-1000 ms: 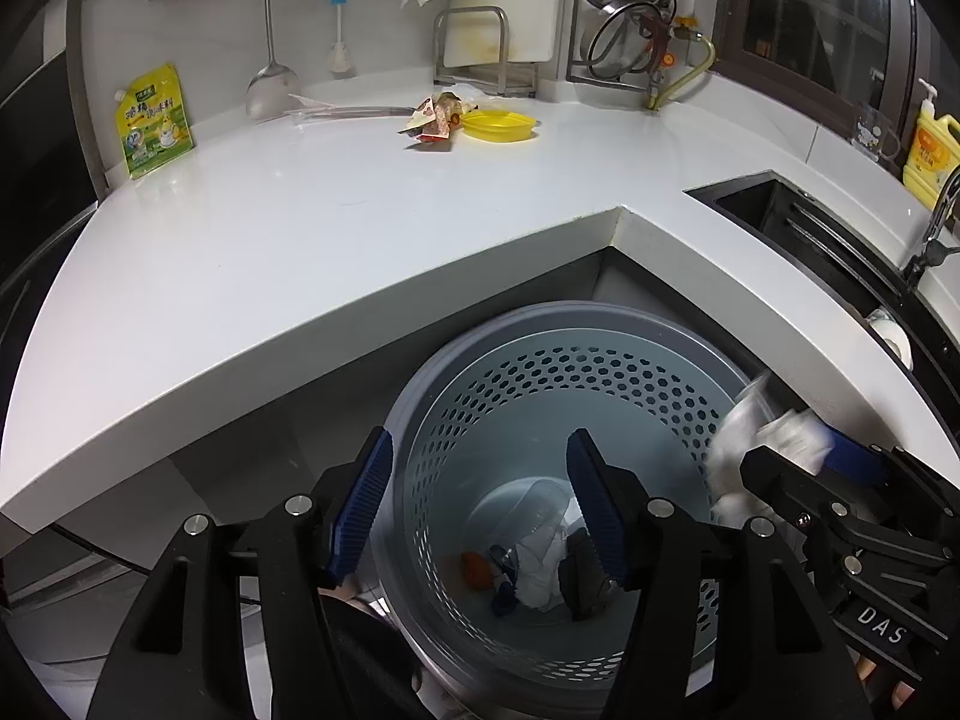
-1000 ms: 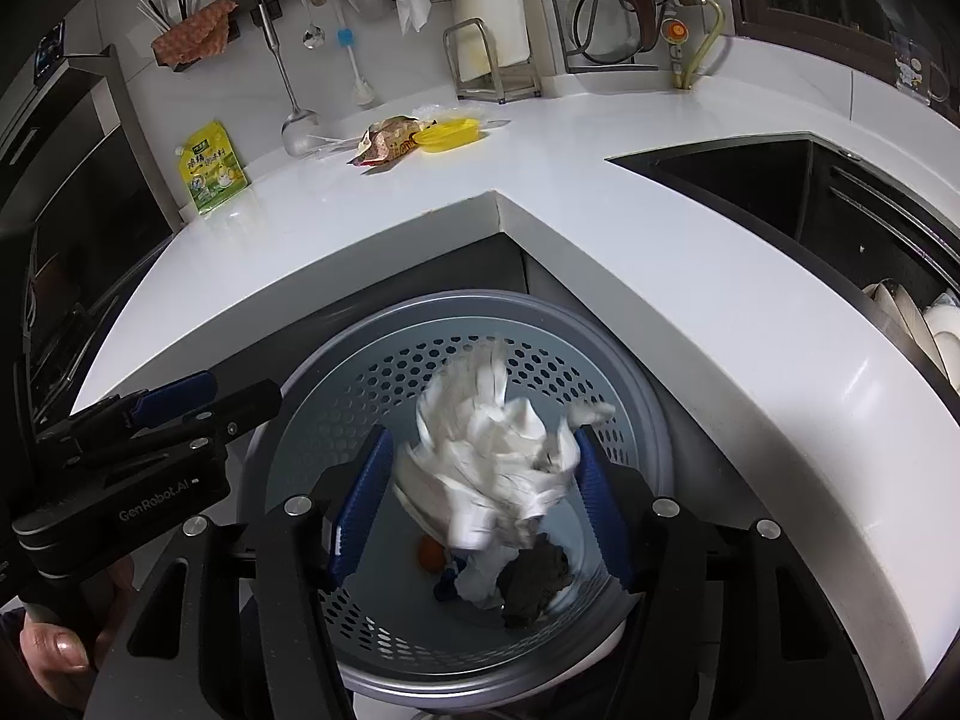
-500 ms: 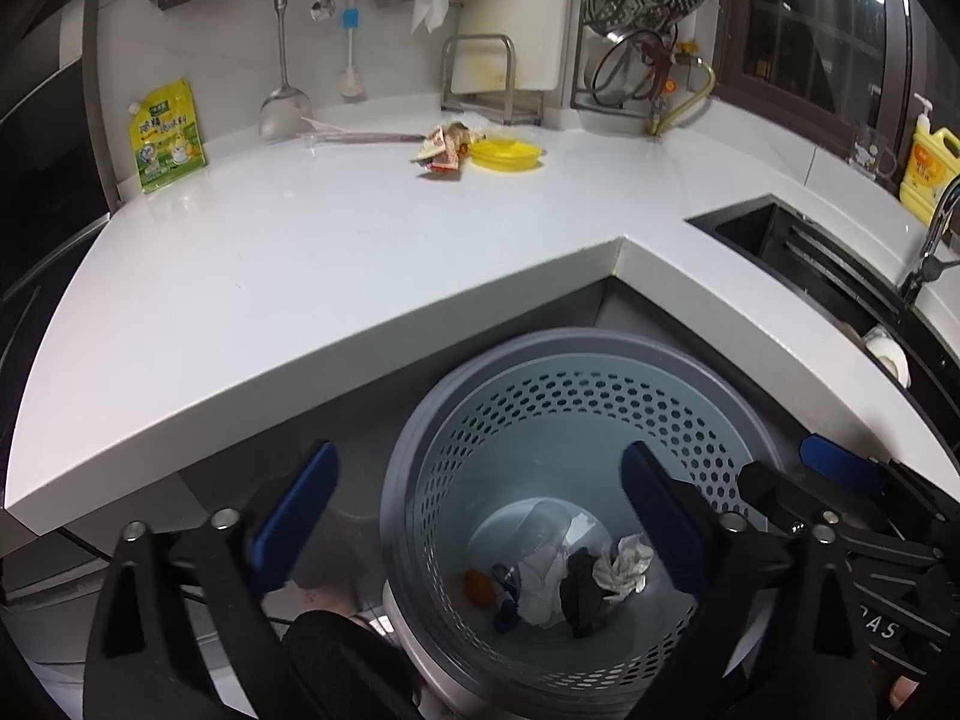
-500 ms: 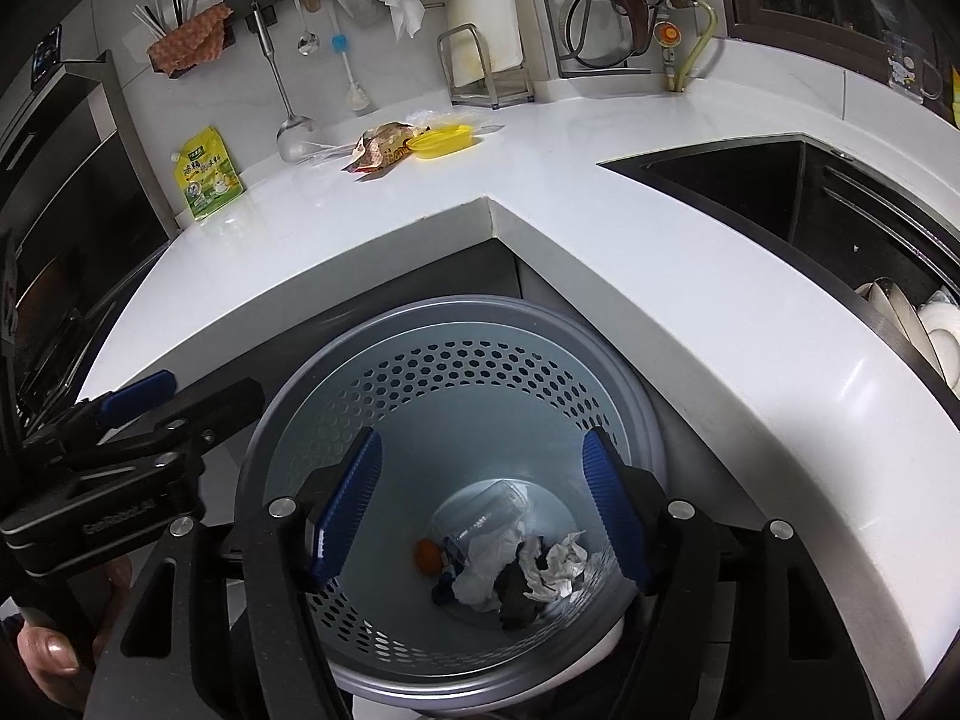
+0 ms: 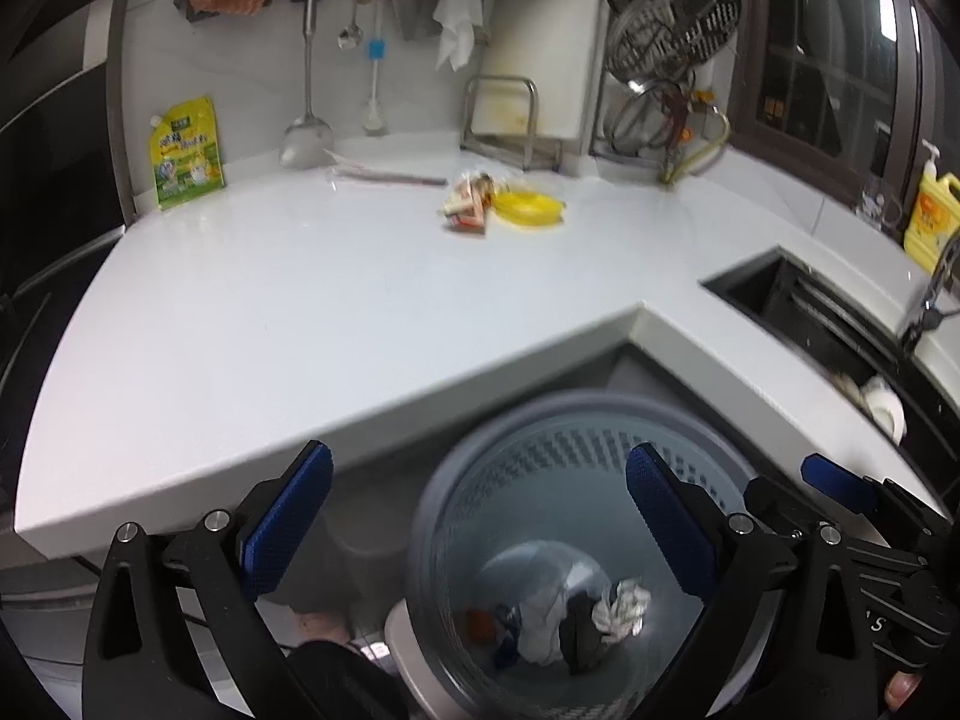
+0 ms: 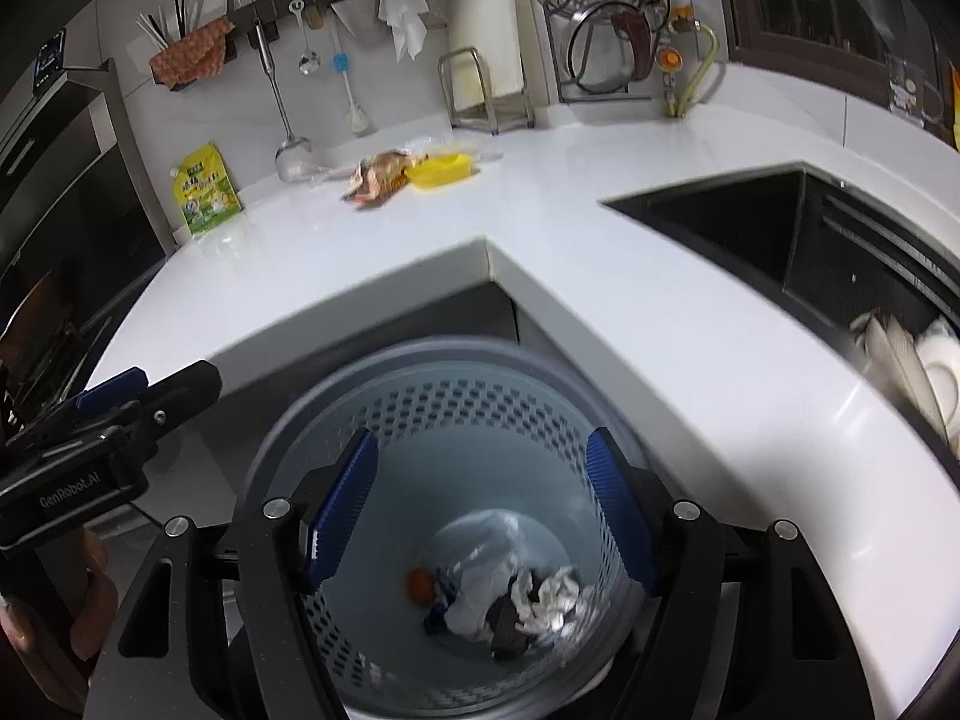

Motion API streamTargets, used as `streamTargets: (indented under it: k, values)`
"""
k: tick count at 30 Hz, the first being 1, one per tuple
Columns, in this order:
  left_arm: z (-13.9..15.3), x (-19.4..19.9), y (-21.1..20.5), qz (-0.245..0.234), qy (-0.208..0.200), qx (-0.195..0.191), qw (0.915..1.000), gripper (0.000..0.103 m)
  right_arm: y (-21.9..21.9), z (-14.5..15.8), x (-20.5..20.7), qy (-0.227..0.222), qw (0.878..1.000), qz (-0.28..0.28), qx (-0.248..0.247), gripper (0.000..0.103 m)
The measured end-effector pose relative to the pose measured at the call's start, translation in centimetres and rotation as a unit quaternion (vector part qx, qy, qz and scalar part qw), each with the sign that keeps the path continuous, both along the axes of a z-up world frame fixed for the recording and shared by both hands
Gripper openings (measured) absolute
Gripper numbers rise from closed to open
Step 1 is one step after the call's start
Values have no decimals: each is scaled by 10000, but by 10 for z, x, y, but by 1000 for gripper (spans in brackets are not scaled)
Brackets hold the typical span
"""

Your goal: Collect trash

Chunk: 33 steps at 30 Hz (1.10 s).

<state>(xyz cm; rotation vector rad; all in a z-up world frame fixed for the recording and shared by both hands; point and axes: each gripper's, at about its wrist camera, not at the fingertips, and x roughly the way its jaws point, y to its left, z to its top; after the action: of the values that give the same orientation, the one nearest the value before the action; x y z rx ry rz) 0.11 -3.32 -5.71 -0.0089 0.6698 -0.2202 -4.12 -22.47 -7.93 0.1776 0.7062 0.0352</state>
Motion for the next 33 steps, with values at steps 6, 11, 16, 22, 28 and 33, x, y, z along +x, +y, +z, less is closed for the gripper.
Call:
streamTargets:
  k: [6,11,16,22,28,33]
  values:
    - [27,28,6,133,-343,52,9993,96,1,26,35,-259,9995,101,-144,74]
    - [45,64,12,222,-459,85,9987,96,-2,48,77,-387,9990,217,-30,75]
    - [56,102,16,337,-488,176,9981,97,-7,63,124,-367,9989,260,-143,77]
    - [56,146,19,397,-303,199,9986,97,-5,65,180,-140,9986,440,-245,77]
    - [48,181,20,442,-107,206,9988,97,4,56,230,126,9972,685,-264,77]
    - [38,203,19,448,110,175,9988,96,10,44,265,380,9955,815,-282,77]
